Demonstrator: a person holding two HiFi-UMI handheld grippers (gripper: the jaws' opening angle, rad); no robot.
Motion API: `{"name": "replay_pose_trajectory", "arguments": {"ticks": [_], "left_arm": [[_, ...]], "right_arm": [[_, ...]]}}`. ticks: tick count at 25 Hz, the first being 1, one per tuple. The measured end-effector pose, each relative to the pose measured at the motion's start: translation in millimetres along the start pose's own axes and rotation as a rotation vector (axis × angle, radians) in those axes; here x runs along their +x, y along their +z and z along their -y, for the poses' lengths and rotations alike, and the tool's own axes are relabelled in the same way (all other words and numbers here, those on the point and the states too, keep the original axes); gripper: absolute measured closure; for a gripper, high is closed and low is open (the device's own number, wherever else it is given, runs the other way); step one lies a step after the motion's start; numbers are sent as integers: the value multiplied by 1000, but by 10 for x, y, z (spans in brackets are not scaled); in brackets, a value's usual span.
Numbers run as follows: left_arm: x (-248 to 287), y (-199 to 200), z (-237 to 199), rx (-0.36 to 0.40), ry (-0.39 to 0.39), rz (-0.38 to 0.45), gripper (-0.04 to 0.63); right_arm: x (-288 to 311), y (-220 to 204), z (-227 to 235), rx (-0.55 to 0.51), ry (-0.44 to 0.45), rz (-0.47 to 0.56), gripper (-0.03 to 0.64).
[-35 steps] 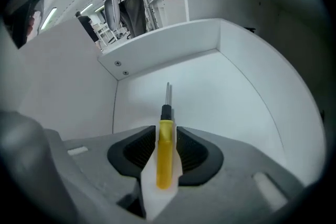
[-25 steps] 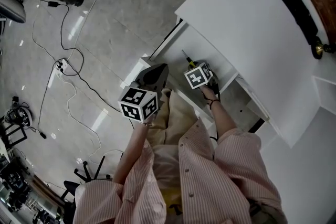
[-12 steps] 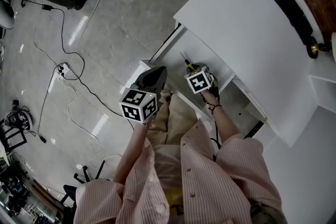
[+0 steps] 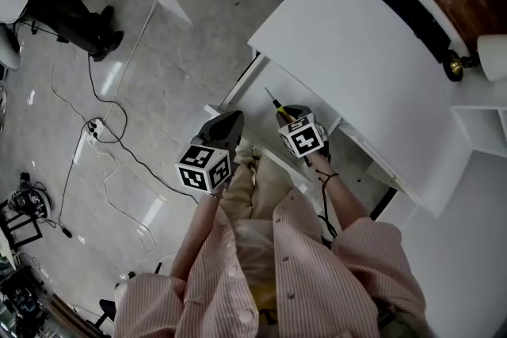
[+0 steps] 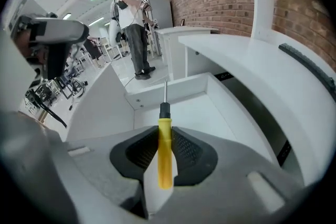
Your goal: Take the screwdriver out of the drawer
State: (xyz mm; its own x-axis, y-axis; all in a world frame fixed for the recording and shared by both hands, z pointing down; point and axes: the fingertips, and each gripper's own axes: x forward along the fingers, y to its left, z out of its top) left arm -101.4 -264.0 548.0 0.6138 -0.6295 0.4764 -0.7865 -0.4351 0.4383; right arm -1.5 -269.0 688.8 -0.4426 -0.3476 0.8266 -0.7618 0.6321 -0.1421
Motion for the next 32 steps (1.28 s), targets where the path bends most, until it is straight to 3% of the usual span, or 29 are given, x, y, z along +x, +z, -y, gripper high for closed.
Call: {"name": "replay_pose_trajectory", "arguments": {"ticks": [11, 18, 32], "left_arm": [[-117, 366, 183, 74, -44, 84, 597], [-244, 613, 297, 129, -64, 160, 597], [-513, 1207, 406, 226, -63, 309, 597]], "right_arm": [[-789, 537, -108, 26, 29, 243, 537], [-1275, 860, -130, 96, 40, 430, 537], [-2152, 1364, 71, 166, -22, 724, 537]]}}
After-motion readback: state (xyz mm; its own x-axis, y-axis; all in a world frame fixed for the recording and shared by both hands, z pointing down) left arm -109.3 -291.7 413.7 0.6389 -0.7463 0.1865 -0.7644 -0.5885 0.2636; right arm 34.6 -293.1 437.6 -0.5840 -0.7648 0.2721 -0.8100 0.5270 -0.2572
